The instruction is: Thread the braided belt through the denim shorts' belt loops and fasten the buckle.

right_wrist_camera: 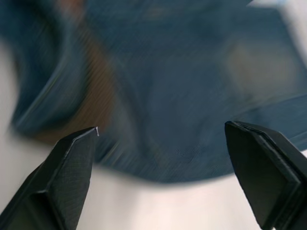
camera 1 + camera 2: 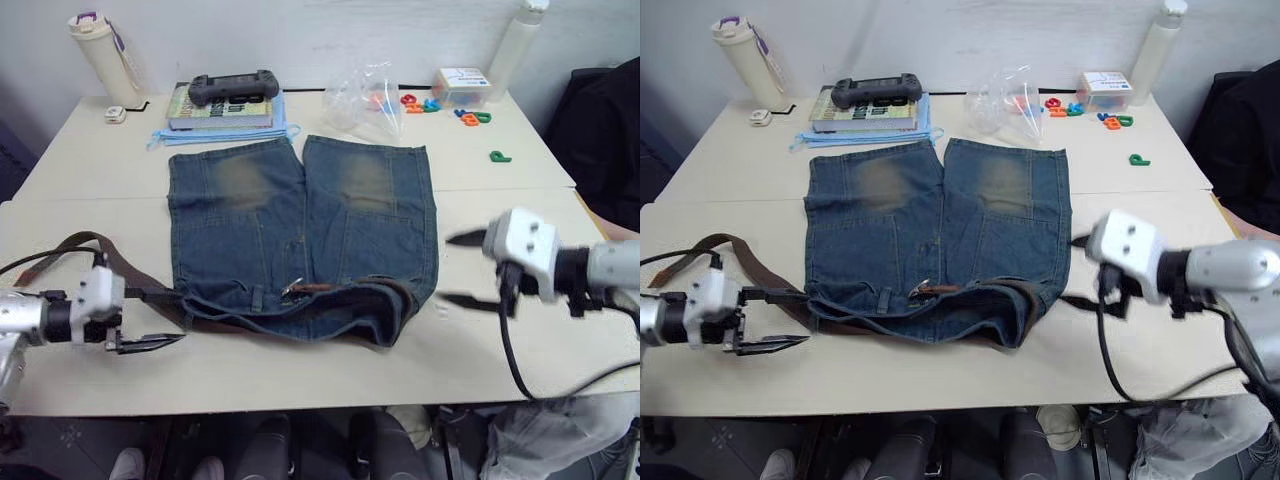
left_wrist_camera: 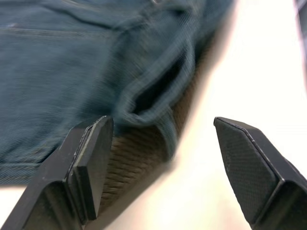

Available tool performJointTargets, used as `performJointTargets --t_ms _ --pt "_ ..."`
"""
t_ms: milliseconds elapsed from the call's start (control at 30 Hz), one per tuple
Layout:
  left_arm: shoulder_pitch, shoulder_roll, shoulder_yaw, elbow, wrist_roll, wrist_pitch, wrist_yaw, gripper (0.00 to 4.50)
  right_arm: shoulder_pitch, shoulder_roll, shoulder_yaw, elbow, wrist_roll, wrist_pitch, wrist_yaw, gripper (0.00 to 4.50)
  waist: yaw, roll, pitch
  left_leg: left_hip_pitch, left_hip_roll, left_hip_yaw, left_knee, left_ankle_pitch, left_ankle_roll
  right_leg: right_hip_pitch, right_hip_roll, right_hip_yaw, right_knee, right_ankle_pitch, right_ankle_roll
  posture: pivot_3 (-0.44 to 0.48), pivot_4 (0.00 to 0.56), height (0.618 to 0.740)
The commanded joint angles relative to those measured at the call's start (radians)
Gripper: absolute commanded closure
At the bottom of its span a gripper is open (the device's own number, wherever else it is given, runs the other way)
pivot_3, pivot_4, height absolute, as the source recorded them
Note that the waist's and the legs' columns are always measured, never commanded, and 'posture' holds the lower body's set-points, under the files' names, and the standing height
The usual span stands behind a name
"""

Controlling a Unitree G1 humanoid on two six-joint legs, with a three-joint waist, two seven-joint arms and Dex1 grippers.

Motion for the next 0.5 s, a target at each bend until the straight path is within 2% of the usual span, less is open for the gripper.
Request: performJointTargets --t_ms 33,167,267,400,500 --pt "-0.148 -0.019 0.029 0.095 -0.014 0.131 0.007 0.79 -0.096 0.058 0.087 0.101 -0.074 0.044 -0.116 0.02 0.004 0.000 0.000 0.000 0.000 0.000 0.000 0.000 0.000 0.000 0.000 0.000 0.000 0.000 0.000 0.000 0.150 0.667" --pt "-0.470 -0.151 -0.025 0.363 0.110 0.148 0.127 0.79 -0.191 0.196 0.220 0.318 -0.157 -0.031 -0.171 0.02 0.011 -0.002 0.000 -0.003 -0.003 0.000 0.000 0.004 -0.005 -0.002 0.000 -0.002 0.001 0.001 0.001 0.000 0.150 0.667" --pt "-0.621 -0.242 -0.060 0.553 0.211 0.124 0.207 0.79 -0.240 0.278 0.261 0.475 -0.157 -0.078 -0.131 0.02 0.004 -0.003 0.001 -0.005 -0.006 0.002 0.002 0.006 -0.002 -0.003 -0.001 -0.001 0.004 0.002 0.004 0.000 0.150 0.667" --pt "-0.685 -0.333 -0.119 0.701 0.333 0.048 0.251 0.79 -0.294 0.330 0.326 0.700 -0.198 -0.139 -0.073 0.02 -0.005 -0.003 0.001 -0.005 -0.008 0.009 0.002 0.005 0.003 -0.004 -0.002 -0.001 0.005 0.005 0.009 0.000 0.150 0.667" --pt "-0.672 -0.370 -0.173 0.741 0.411 0.016 0.217 0.79 -0.333 0.353 0.369 0.829 -0.227 -0.127 -0.028 0.02 -0.018 -0.003 0.001 -0.005 -0.008 0.012 0.003 0.003 0.005 -0.005 -0.004 0.000 0.005 0.005 0.010 0.000 0.150 0.667"
